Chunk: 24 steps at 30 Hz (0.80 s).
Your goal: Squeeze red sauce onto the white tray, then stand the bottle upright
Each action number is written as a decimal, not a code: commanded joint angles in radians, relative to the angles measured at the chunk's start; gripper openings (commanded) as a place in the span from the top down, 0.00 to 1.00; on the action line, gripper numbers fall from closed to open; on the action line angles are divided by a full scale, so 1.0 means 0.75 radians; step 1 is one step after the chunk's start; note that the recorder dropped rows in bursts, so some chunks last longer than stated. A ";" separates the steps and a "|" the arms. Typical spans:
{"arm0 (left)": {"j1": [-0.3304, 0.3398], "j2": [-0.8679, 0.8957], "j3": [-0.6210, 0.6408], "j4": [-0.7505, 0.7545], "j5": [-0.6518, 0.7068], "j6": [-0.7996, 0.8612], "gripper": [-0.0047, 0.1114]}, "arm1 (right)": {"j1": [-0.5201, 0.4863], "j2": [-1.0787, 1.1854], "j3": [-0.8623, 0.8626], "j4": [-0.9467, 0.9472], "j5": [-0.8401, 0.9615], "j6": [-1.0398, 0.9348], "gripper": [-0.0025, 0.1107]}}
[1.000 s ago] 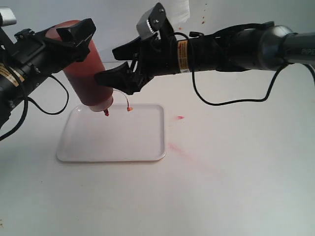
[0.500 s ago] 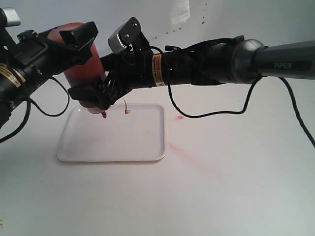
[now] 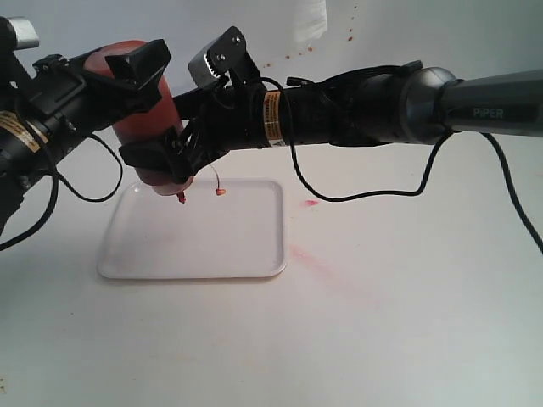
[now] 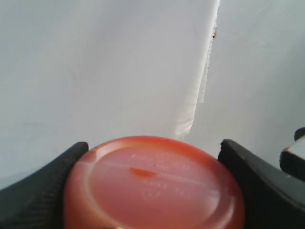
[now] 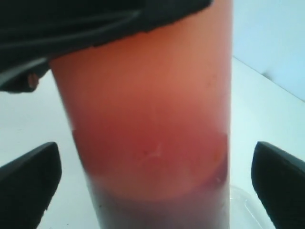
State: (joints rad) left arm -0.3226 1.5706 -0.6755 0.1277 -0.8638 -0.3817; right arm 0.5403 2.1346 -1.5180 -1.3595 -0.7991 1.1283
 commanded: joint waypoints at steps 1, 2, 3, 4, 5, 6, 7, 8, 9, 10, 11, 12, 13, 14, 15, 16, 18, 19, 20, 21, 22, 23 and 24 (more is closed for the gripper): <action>-0.002 -0.008 -0.022 -0.022 -0.112 -0.008 0.62 | -0.001 -0.003 0.004 0.056 0.026 -0.009 0.09; -0.002 -0.008 -0.022 -0.022 -0.112 -0.008 0.62 | -0.001 -0.003 0.004 0.064 0.026 -0.009 0.09; -0.002 -0.008 -0.022 -0.022 -0.112 -0.008 0.62 | -0.001 -0.003 0.004 0.074 0.026 -0.009 0.09; -0.002 -0.008 -0.022 -0.022 -0.112 -0.008 0.62 | -0.001 -0.003 0.004 0.080 0.026 -0.009 0.09; -0.002 -0.008 -0.022 -0.022 -0.112 -0.008 0.62 | -0.001 -0.003 0.004 0.083 0.026 -0.020 0.09; -0.002 -0.008 -0.022 -0.022 -0.112 -0.008 0.62 | -0.001 -0.003 0.004 0.083 0.026 -0.032 0.09; -0.002 -0.008 -0.022 -0.022 -0.112 -0.008 0.62 | -0.001 -0.003 0.004 0.083 0.026 -0.035 0.09; -0.002 -0.008 -0.022 -0.022 -0.112 -0.008 0.62 | -0.001 0.000 0.004 0.083 0.026 -0.035 0.09; -0.002 -0.008 -0.022 -0.022 -0.112 -0.008 0.62 | -0.001 0.002 0.004 0.083 0.026 -0.035 0.10; -0.002 -0.008 -0.022 -0.022 -0.112 -0.008 0.62 | -0.001 0.002 0.004 0.083 0.026 -0.035 0.11; -0.002 -0.008 -0.022 -0.022 -0.112 -0.008 0.62 | -0.001 0.002 0.004 0.083 0.026 -0.035 0.14; -0.002 -0.008 -0.022 -0.022 -0.112 -0.008 0.62 | -0.001 0.002 0.004 0.083 0.026 -0.035 0.18; -0.002 -0.008 -0.022 -0.022 -0.112 -0.008 0.62 | -0.001 0.002 0.004 0.083 0.026 -0.035 0.22; -0.002 -0.008 -0.022 -0.022 -0.112 -0.008 0.62 | -0.001 0.002 0.004 0.083 0.026 -0.035 0.26; -0.002 -0.008 -0.022 -0.022 -0.112 -0.008 0.62 | -0.001 0.002 0.004 0.083 0.026 -0.035 0.32; -0.002 -0.008 -0.022 -0.022 -0.112 -0.008 0.62 | -0.001 0.002 0.004 0.083 0.026 -0.035 0.36; -0.002 -0.008 -0.022 -0.022 -0.112 -0.008 0.62 | -0.001 0.002 0.004 0.083 0.026 -0.035 0.45; -0.002 -0.008 -0.022 -0.022 -0.112 -0.008 0.62 | -0.001 0.002 0.004 0.083 0.026 -0.035 0.49; -0.002 -0.008 -0.022 -0.022 -0.112 -0.008 0.62 | -0.001 0.002 0.004 0.083 0.026 -0.035 0.53; -0.002 -0.008 -0.022 -0.022 -0.112 -0.008 0.62 | -0.001 0.002 0.004 0.083 0.026 -0.035 0.56; -0.002 -0.008 -0.022 -0.022 -0.112 -0.008 0.62 | -0.001 0.002 0.004 0.083 0.026 -0.035 0.59; -0.002 -0.008 -0.022 -0.022 -0.112 -0.008 0.62 | -0.001 0.002 0.004 0.083 0.026 -0.035 0.62; -0.002 -0.008 -0.022 -0.022 -0.112 -0.008 0.62 | -0.001 0.002 0.004 0.083 0.026 -0.035 0.66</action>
State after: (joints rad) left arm -0.3226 1.5706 -0.6755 0.1213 -0.8795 -0.3817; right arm 0.5409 2.1370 -1.5180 -1.3114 -0.7888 1.1051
